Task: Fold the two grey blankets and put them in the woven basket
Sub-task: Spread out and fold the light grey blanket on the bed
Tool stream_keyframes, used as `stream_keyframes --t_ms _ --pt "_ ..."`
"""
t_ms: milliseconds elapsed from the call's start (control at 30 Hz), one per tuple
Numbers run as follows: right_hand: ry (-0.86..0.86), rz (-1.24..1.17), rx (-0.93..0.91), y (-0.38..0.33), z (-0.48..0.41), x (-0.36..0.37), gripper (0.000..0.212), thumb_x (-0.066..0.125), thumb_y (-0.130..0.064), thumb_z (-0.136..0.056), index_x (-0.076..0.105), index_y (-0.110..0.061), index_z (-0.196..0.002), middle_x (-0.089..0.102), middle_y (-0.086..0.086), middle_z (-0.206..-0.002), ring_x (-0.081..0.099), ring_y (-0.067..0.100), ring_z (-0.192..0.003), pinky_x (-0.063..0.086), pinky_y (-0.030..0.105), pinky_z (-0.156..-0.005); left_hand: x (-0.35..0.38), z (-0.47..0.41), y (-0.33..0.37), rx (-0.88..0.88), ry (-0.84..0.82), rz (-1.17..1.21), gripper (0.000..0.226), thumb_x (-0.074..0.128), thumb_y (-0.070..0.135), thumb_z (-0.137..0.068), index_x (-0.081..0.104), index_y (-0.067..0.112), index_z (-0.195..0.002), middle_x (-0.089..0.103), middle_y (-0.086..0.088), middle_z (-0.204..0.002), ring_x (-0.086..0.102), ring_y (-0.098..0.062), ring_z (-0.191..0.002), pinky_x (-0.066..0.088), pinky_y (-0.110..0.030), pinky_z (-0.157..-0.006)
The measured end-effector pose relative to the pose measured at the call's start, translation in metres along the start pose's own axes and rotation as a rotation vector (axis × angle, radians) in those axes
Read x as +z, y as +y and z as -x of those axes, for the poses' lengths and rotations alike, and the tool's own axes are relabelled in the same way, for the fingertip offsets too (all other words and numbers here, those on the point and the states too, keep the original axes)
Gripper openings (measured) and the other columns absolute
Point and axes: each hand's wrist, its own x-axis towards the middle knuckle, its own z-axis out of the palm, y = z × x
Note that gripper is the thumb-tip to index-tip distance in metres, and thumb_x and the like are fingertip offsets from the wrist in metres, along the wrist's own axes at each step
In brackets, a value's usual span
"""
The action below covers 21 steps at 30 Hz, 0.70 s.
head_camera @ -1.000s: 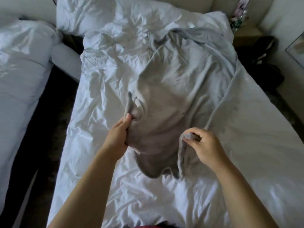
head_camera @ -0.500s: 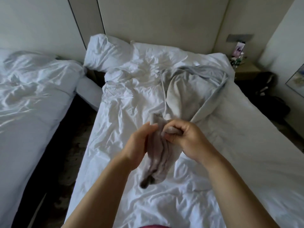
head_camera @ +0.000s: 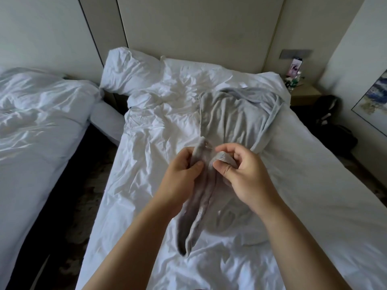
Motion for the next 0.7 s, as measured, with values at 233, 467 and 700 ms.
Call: stream_keyframes --t_ms 233,467,700 --pt "0.141 -0.092 0.033 -0.005 0.006 0.001 0.009 0.075 -0.029 -0.07 0.068 -0.027 -0.074 0.072 0.001 -0.074 0.067 0.013 -0.071 0.056 0.036 -0.073 0.011 0.01 0.006 0.029 -0.088 -0.019 0.017 0.053 0.017 -0.096 0.07 0.018 -0.094 0.071 -0.003 -0.082 0.066 -0.012 -0.079 0.051 -0.022 -0.068" --pt "0.203 -0.111 0.005 -0.005 0.008 0.001 0.01 0.072 -0.023 -0.079 0.067 -0.025 -0.088 0.072 0.001 -0.085 0.07 0.017 -0.084 0.055 0.034 -0.082 0.012 0.014 0.007 0.056 -0.063 -0.092 0.015 0.051 0.02 -0.097 0.065 0.015 -0.093 0.07 0.0 -0.078 0.065 -0.013 -0.075 0.055 -0.03 -0.07" --pt "0.106 -0.058 -0.079 -0.012 0.015 -0.002 0.017 0.071 -0.014 -0.082 0.071 -0.03 -0.076 0.074 -0.009 -0.078 0.068 0.003 -0.075 0.05 0.012 -0.07 0.009 0.017 0.006 0.071 0.113 -0.091 0.017 0.057 0.027 -0.094 0.066 0.022 -0.081 0.066 0.012 -0.071 0.06 -0.01 -0.074 0.052 -0.038 -0.078"
